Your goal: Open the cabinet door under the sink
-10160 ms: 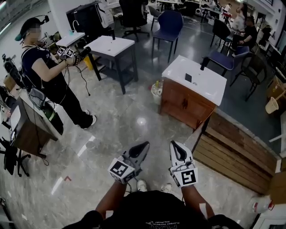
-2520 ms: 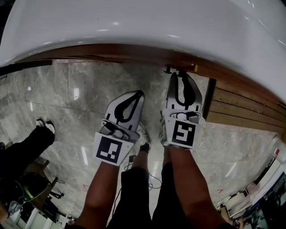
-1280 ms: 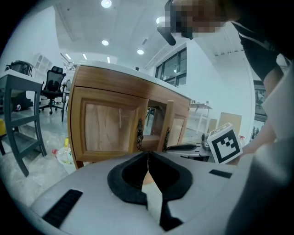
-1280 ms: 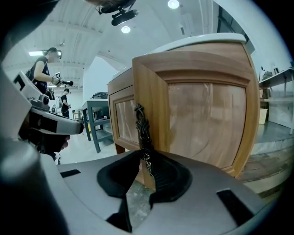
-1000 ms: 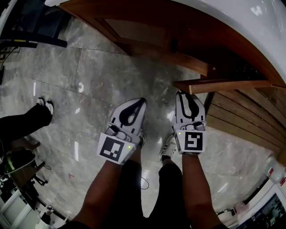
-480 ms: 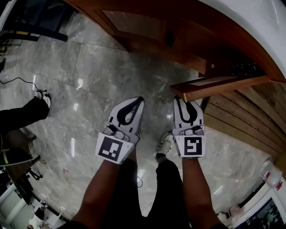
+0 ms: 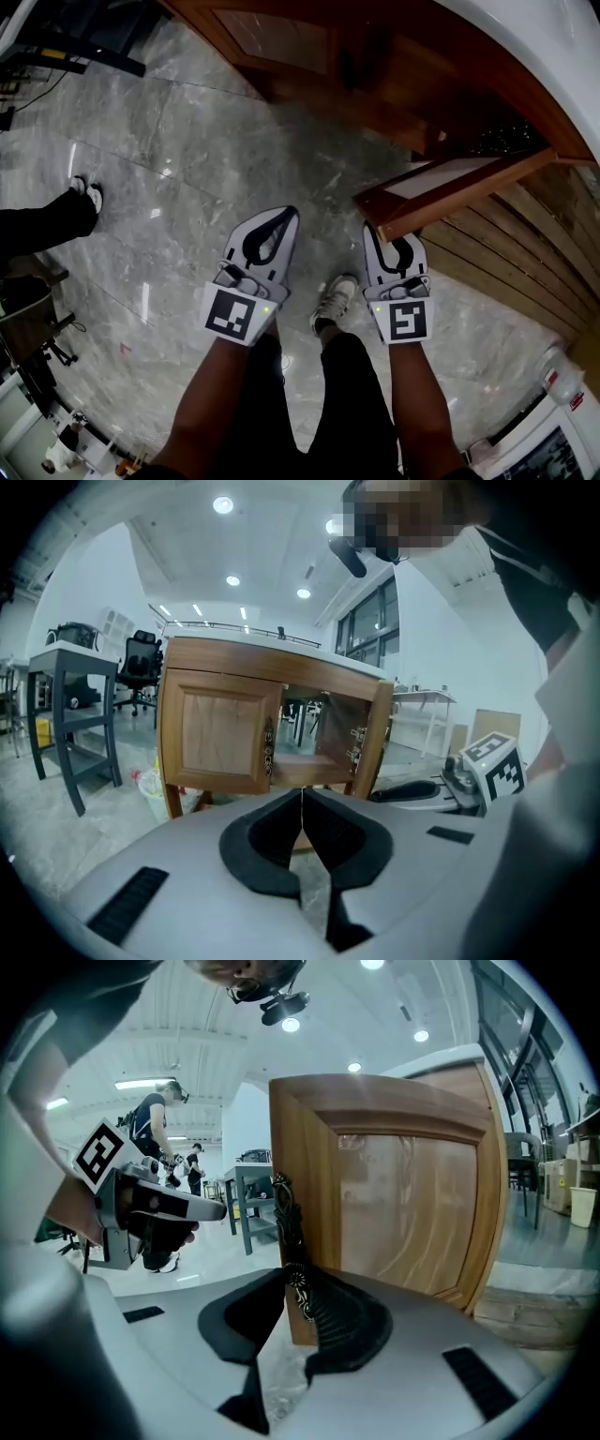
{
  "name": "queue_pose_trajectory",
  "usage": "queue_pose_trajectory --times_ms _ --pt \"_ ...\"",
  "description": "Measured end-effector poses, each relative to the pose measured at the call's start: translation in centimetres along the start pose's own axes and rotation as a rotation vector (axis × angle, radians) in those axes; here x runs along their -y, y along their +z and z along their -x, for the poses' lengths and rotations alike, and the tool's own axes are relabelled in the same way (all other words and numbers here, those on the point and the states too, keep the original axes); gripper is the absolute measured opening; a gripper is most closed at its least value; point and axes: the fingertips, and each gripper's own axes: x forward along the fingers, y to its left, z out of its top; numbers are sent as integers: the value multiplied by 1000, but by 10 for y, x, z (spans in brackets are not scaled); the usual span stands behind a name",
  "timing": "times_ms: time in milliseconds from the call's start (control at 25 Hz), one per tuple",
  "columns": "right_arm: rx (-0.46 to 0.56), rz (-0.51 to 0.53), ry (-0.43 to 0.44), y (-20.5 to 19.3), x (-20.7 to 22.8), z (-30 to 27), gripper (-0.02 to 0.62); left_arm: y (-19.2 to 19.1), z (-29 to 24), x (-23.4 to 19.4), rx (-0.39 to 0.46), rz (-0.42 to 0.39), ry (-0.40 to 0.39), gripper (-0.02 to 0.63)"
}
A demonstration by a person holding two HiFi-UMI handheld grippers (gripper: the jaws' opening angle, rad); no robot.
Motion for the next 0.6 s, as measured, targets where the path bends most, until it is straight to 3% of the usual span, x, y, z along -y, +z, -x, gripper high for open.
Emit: queue_pose_trajectory --times_ms 600 --pt "-39 44 90 -18 4 53 92 -21 33 32 -45 28 -7 25"
